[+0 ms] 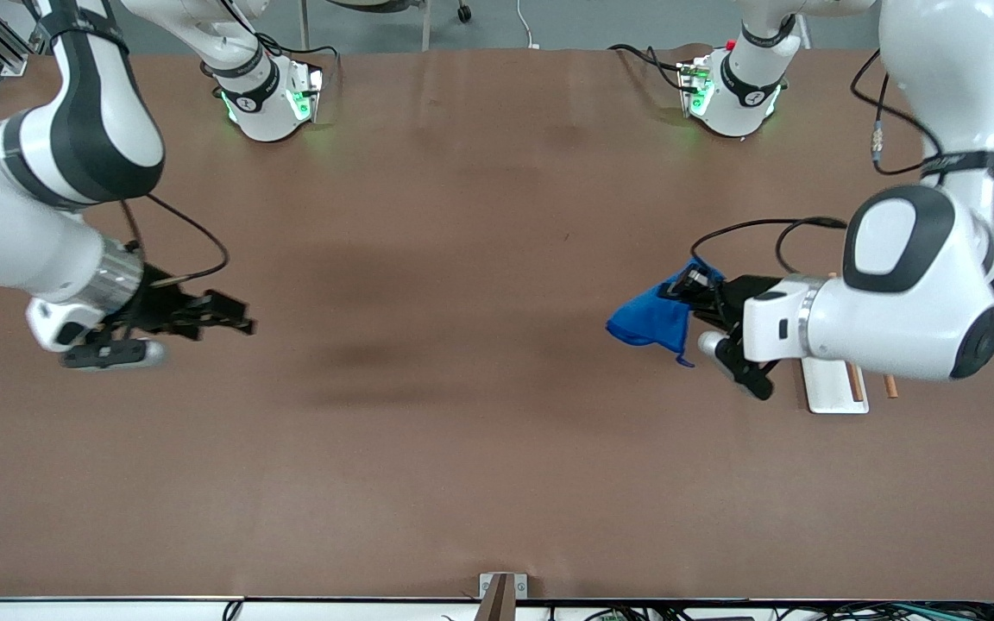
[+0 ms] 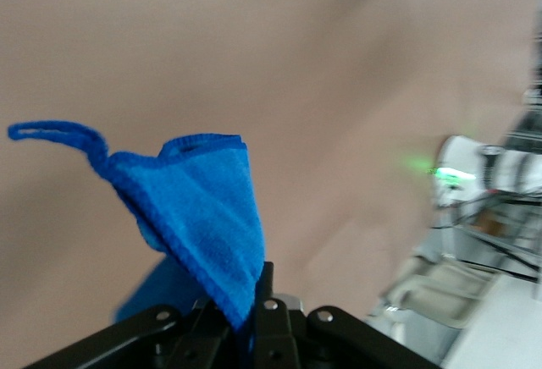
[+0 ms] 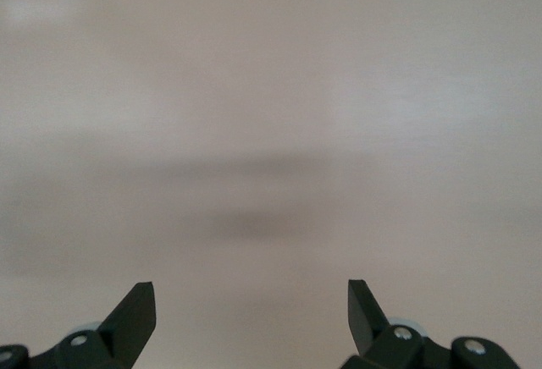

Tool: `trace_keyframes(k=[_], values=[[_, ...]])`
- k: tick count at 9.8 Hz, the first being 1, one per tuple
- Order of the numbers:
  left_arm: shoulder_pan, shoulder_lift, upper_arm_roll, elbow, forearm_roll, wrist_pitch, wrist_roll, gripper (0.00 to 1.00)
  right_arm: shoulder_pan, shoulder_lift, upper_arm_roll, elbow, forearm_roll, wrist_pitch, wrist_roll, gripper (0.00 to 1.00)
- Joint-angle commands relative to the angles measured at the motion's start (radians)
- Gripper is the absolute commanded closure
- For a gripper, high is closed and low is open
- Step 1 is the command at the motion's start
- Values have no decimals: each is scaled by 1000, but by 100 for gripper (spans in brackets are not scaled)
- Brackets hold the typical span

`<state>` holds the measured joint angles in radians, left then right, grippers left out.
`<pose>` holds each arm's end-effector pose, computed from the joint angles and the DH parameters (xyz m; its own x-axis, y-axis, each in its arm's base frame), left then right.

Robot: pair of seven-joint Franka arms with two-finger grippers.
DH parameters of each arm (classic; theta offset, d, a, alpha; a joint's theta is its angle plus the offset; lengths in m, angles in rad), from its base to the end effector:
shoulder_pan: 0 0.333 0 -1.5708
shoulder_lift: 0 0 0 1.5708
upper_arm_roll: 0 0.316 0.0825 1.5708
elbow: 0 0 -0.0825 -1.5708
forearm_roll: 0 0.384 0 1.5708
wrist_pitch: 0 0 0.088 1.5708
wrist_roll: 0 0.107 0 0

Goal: Right arm passes towel to left arm to hang
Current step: 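Open the right gripper and withdraw while the left gripper carries the towel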

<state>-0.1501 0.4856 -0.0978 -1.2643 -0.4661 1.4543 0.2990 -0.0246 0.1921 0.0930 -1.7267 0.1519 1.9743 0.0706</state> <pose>0.6386 -0.2013 0.4745 0.8392 -0.5304 -0.1202 -0.3921 -0.7432 0.5421 0.6225 0.0488 0.4734 0.9972 -0.0634 0.0396 -0.0562 -0.9850 -0.1630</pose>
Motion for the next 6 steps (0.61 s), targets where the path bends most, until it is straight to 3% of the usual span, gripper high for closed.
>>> trace_keyframes(k=[1, 2, 4, 6], values=[[-19, -65, 7, -29, 201, 20, -42, 100, 5, -45, -132, -21, -60, -9, 20, 0], [-37, -108, -2, -30, 304, 17, -122, 100, 5, -69, -180, -19, -69, -18, 11, 0], [-92, -172, -10, -37, 447, -14, -179, 100, 3, -130, -237, -4, -199, -66, 6, 0], [-111, -182, -14, -30, 487, -38, -181, 100, 0, -171, -294, 47, -201, -199, 6, 0]])
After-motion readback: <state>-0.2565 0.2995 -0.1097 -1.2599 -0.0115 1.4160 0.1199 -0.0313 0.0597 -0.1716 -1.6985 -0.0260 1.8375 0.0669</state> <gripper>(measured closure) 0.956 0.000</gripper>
